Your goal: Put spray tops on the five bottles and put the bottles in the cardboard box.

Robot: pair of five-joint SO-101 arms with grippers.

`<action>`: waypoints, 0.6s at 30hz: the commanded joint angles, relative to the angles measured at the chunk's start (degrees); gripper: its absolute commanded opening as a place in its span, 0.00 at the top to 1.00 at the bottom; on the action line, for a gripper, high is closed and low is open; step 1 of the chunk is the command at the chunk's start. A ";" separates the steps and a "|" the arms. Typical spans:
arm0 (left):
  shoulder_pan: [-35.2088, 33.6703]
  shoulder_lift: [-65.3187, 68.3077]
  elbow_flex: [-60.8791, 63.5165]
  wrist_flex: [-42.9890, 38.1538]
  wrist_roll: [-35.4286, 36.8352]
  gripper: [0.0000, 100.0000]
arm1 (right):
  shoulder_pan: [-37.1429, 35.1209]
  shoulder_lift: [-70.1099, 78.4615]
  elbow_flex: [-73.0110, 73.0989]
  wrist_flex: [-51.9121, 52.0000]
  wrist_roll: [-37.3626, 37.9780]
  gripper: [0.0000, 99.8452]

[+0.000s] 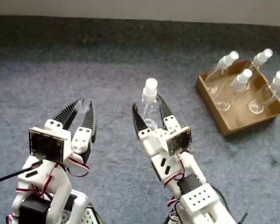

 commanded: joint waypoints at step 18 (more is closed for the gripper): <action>-17.27 -6.37 17.89 5.80 -0.70 1.00 | 8.75 -0.13 4.97 0.31 0.53 0.84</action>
